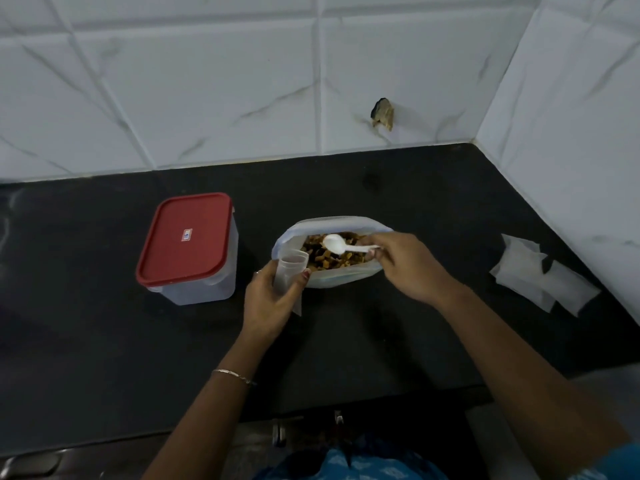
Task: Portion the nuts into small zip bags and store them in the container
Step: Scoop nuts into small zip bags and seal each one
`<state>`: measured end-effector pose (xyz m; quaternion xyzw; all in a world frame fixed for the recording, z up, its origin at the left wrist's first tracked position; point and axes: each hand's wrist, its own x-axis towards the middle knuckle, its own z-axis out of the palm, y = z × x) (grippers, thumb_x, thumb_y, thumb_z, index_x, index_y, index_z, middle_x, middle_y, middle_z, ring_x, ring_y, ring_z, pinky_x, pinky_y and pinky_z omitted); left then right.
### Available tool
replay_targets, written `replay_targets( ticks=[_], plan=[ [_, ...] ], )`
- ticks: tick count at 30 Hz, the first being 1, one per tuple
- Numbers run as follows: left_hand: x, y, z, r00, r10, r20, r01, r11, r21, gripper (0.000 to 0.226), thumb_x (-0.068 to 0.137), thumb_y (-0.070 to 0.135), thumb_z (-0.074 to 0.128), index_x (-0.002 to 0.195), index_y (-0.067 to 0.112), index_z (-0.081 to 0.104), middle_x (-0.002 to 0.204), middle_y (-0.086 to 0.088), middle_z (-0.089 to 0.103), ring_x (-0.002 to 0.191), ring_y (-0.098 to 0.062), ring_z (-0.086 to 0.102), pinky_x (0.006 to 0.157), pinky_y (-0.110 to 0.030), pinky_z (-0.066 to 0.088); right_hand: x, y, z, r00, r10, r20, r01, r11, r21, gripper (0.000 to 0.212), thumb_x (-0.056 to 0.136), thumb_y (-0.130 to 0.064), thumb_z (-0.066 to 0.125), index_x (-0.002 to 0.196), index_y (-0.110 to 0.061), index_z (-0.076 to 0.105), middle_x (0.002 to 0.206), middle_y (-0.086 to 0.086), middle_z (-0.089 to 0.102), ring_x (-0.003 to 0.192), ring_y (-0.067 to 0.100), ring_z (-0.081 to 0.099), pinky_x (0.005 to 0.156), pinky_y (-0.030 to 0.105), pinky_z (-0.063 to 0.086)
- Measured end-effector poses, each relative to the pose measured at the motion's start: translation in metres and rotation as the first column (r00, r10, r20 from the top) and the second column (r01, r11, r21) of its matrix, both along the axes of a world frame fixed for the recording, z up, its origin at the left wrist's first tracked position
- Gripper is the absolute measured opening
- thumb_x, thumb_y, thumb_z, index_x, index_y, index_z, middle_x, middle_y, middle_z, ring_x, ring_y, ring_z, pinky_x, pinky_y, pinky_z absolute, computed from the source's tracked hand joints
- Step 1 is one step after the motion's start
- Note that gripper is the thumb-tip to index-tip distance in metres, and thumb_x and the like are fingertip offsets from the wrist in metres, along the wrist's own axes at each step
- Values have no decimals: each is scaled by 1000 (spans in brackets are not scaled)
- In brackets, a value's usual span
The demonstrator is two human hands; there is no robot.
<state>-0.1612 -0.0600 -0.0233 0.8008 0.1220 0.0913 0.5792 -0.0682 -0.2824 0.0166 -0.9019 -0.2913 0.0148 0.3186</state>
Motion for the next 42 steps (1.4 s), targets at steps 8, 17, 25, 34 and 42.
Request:
replay_targets(
  ticks=[8,17,25,34,42],
  plan=[
    [-11,-13,-13,993,73,91,-91,973,212,35,83,41,70,115,37,55,152,6,24,138,-9,21,102,-22,27,11,24,0,919,108,380,101,866,-490,49,90,-4,56,137,-17,50,116,3,64,97,20,62,76,32,54],
    [-17,-21,-27,997,64,48,-66,996,56,28,81,51,64,104,56,49,128,11,49,120,-4,47,99,-40,48,28,36,-18,980,-42,196,123,896,-426,44,94,-9,54,135,-24,54,112,0,68,99,17,65,84,32,53],
    [-6,-14,-20,989,-149,-12,148,988,-32,37,87,31,67,111,50,46,119,25,52,118,3,50,104,-35,47,35,33,-14,914,-202,-353,155,975,-158,31,99,-14,48,125,-25,62,87,-7,69,77,4,63,70,26,50],
    [-5,-9,-14,958,-281,-62,279,960,-37,44,90,25,65,110,55,40,123,31,43,123,4,44,106,-27,41,34,44,-7,708,-266,-654,314,948,-45,25,95,-3,50,108,-9,71,97,-4,63,101,13,55,79,27,43],
    [-4,-6,-11,949,-306,-73,303,952,-47,51,89,24,66,111,59,36,121,36,40,129,-3,39,107,-29,37,31,49,-12,513,-350,-784,485,872,-72,25,94,-11,54,111,-18,70,101,0,69,88,16,51,80,28,42]
  ],
)
